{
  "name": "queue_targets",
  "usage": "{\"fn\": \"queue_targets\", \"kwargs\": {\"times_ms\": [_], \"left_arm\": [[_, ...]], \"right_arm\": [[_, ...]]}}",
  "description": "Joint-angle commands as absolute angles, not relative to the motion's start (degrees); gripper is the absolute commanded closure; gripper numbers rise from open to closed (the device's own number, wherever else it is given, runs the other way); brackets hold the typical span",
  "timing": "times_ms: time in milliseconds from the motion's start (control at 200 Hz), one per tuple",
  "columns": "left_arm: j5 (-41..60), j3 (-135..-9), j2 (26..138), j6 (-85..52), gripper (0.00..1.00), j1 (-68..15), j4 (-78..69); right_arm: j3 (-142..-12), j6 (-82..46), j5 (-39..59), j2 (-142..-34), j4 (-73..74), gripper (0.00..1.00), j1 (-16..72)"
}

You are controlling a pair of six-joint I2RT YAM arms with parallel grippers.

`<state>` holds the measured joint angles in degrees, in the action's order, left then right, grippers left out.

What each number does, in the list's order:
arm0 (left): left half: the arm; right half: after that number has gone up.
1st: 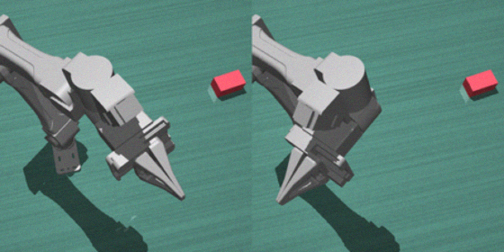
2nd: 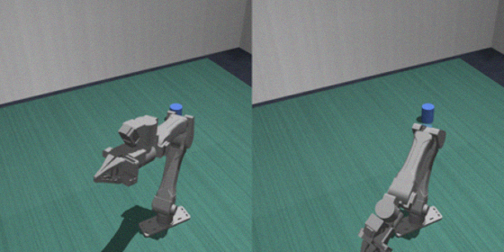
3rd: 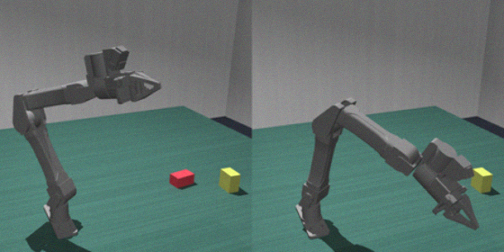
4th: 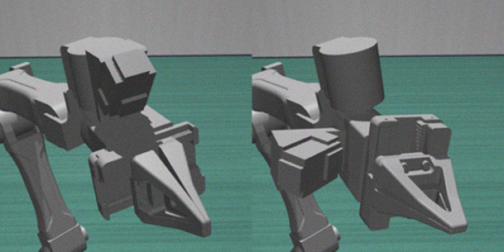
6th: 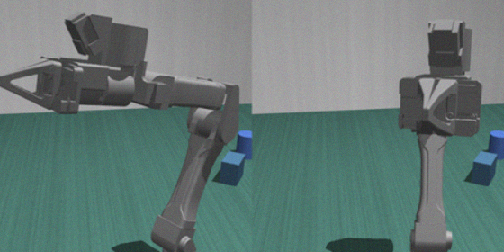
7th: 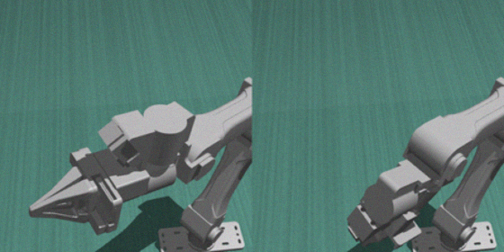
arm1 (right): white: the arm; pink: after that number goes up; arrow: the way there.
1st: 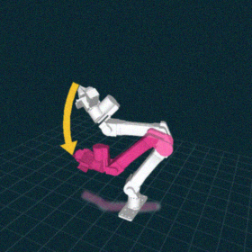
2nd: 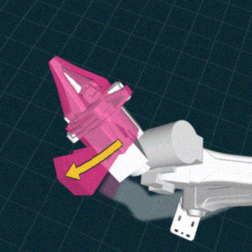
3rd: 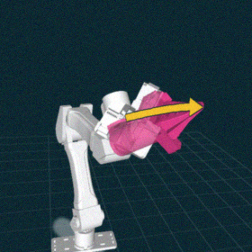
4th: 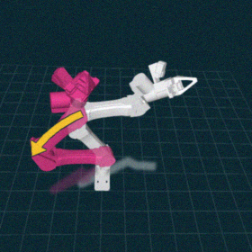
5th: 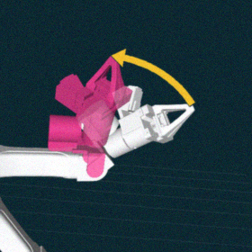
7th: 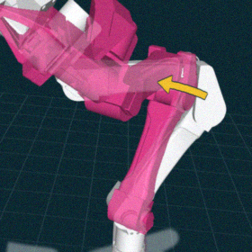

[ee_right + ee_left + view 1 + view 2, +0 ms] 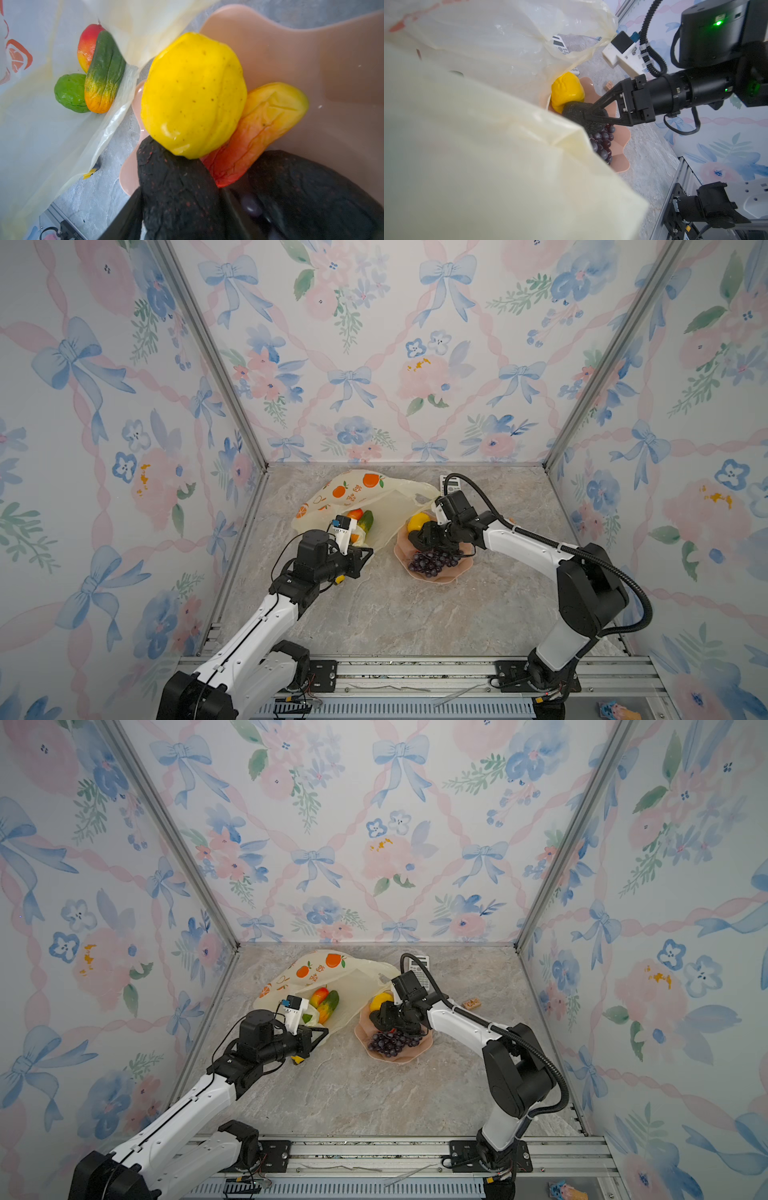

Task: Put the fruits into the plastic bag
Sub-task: 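Lift the avocado out of the bowl with the right gripper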

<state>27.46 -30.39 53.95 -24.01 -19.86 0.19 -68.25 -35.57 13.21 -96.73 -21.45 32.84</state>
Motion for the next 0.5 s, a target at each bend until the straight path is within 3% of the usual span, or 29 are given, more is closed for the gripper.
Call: {"fn": "queue_targets", "kwargs": {"times_ms": [0,495], "left_arm": [[27.51,-31.5,53.98,-22.85,1.0,-20.06,0.39],[27.77,-31.51,54.1,-22.93,1.0,-20.11,0.43]], "right_arm": [[-67.16,-35.42,12.67,-92.46,-23.64,0.55,32.09],[-66.04,-35.42,11.37,-78.11,-29.53,0.54,31.82]]}}
